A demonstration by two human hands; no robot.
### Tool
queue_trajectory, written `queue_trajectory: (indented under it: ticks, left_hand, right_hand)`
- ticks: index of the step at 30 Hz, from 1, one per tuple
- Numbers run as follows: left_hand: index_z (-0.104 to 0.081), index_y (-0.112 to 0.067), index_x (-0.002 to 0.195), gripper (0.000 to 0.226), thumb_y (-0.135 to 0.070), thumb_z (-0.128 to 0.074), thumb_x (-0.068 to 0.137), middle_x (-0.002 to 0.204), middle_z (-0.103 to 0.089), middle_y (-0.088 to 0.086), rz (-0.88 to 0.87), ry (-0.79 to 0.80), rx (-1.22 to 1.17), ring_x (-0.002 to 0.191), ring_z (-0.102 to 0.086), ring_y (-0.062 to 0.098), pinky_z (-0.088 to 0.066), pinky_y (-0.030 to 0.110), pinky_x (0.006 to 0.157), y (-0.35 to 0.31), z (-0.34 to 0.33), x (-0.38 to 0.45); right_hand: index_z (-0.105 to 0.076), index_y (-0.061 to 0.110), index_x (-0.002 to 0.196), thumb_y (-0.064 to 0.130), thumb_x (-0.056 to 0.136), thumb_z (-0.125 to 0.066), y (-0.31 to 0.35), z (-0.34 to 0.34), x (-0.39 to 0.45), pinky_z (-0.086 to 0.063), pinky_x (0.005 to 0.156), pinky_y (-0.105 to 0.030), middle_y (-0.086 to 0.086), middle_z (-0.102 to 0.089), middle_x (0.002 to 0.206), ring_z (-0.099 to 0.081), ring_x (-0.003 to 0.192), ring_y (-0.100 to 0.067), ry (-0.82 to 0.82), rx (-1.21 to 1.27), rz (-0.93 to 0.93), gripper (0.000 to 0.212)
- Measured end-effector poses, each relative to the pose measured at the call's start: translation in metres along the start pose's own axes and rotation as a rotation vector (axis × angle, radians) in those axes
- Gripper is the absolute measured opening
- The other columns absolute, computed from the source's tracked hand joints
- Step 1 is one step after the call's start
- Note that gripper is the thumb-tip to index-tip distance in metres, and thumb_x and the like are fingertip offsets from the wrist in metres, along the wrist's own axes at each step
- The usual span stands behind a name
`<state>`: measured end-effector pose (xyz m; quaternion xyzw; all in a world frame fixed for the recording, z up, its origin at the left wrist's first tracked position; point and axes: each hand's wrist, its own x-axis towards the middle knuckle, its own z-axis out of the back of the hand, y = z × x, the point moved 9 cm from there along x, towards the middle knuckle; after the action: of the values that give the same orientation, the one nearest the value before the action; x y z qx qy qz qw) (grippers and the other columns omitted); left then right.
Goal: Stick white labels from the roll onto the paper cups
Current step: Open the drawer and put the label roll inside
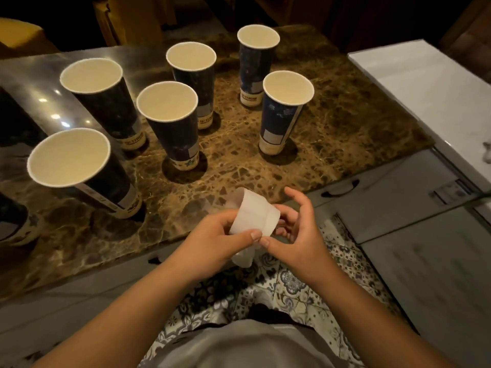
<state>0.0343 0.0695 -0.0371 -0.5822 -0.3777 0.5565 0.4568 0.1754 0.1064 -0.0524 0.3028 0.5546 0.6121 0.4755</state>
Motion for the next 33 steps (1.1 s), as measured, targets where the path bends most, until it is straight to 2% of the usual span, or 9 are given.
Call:
queue_trajectory:
  ticks: [3, 9, 14, 17, 19, 22, 25, 29, 33]
  left_hand:
    - [-0.071, -0.02, 0.108, 0.023, -0.018, -0.065, 0.086, 0.104, -0.075, -0.003, 0.034, 0.077, -0.053, 0.097, -0.069, 0.014, -0.054, 0.025, 0.085, 0.0, -0.016, -0.006]
    - [-0.07, -0.018, 0.114, 0.025, -0.016, -0.063, 0.09, 0.109, -0.074, 0.001, 0.116, 0.121, 0.008, 0.104, -0.068, 0.022, -0.053, 0.038, 0.095, 0.007, -0.039, -0.01]
    - [-0.074, -0.024, 0.104, 0.019, -0.015, -0.063, 0.09, 0.099, -0.076, -0.004, 0.157, -0.025, -0.027, 0.086, -0.069, 0.005, -0.051, 0.013, 0.069, 0.011, -0.062, -0.002]
    - [-0.073, -0.02, 0.104, 0.02, -0.012, -0.059, 0.092, 0.092, -0.077, -0.009, 0.197, -0.116, -0.098, 0.075, -0.068, -0.003, -0.048, 0.008, 0.06, 0.008, -0.081, 0.004]
    - [-0.072, -0.018, 0.105, 0.021, -0.01, -0.057, 0.093, 0.086, -0.077, -0.012, 0.2, -0.148, -0.124, 0.068, -0.066, -0.007, -0.045, 0.006, 0.057, 0.006, -0.096, 0.008]
    - [-0.072, -0.016, 0.104, 0.021, -0.009, -0.056, 0.093, 0.07, -0.071, -0.019, 0.192, -0.209, -0.094, 0.056, -0.059, -0.01, -0.042, 0.005, 0.055, 0.003, -0.112, 0.015]
    - [-0.072, -0.017, 0.102, 0.02, -0.009, -0.057, 0.093, 0.071, -0.072, -0.019, 0.204, -0.278, -0.097, 0.058, -0.059, -0.011, -0.042, 0.004, 0.055, 0.003, -0.124, 0.018]
    - [-0.073, -0.017, 0.101, 0.019, -0.011, -0.058, 0.092, 0.081, -0.075, -0.015, 0.222, -0.366, -0.113, 0.066, -0.064, -0.009, -0.045, 0.005, 0.059, 0.004, -0.137, 0.016]
    - [-0.077, -0.024, 0.096, 0.018, -0.018, -0.061, 0.09, 0.081, -0.074, -0.011, 0.255, -0.449, -0.116, 0.063, -0.06, -0.006, -0.045, 0.024, 0.072, 0.01, -0.138, 0.008]
  right_hand:
    - [-0.032, 0.051, 0.13, 0.038, 0.063, -0.08, -0.01, 0.011, -0.012, -0.049, 0.095, -0.056, 0.006, -0.066, 0.119, -0.064, 0.108, -0.021, -0.04, 0.061, -0.041, 0.084]
    - [-0.037, 0.047, 0.128, 0.036, 0.062, -0.08, -0.023, 0.033, -0.023, -0.052, 0.095, -0.052, 0.002, -0.067, 0.121, -0.064, 0.11, -0.018, -0.017, 0.12, -0.082, 0.08]
    - [-0.041, 0.049, 0.123, 0.04, 0.07, -0.074, -0.025, 0.058, -0.019, -0.054, 0.092, -0.035, 0.012, -0.06, 0.125, -0.062, 0.111, -0.007, 0.098, 0.07, -0.088, 0.063]
    - [-0.048, 0.042, 0.126, 0.043, 0.086, -0.062, -0.037, 0.102, 0.0, -0.05, 0.085, -0.026, 0.012, -0.056, 0.126, -0.058, 0.107, -0.001, 0.051, -0.11, -0.093, 0.043]
    - [-0.048, 0.031, 0.133, 0.04, 0.091, -0.06, -0.063, 0.141, 0.024, -0.047, 0.084, -0.026, 0.005, -0.054, 0.129, -0.055, 0.108, -0.006, 0.005, -0.338, -0.158, 0.045]
    - [-0.041, 0.02, 0.142, 0.039, 0.093, -0.058, -0.101, 0.181, 0.064, -0.046, 0.098, -0.034, -0.001, -0.045, 0.143, -0.049, 0.125, -0.02, 0.068, -0.785, -0.129, 0.055]
    - [-0.04, 0.015, 0.142, 0.041, 0.094, -0.054, -0.126, 0.201, 0.093, -0.043, 0.105, -0.04, -0.005, -0.043, 0.147, -0.044, 0.131, -0.025, 0.137, -1.099, -0.054, 0.056]
    - [-0.055, 0.013, 0.123, 0.032, 0.093, -0.052, -0.133, 0.204, 0.114, -0.047, 0.091, -0.037, -0.009, -0.055, 0.125, -0.052, 0.116, -0.029, 0.175, -1.196, 0.036, 0.035]
    - [-0.066, 0.012, 0.112, 0.032, 0.092, -0.051, -0.127, 0.207, 0.123, -0.05, 0.075, -0.034, -0.009, -0.067, 0.106, -0.06, 0.101, -0.027, 0.193, -1.187, 0.112, 0.032]
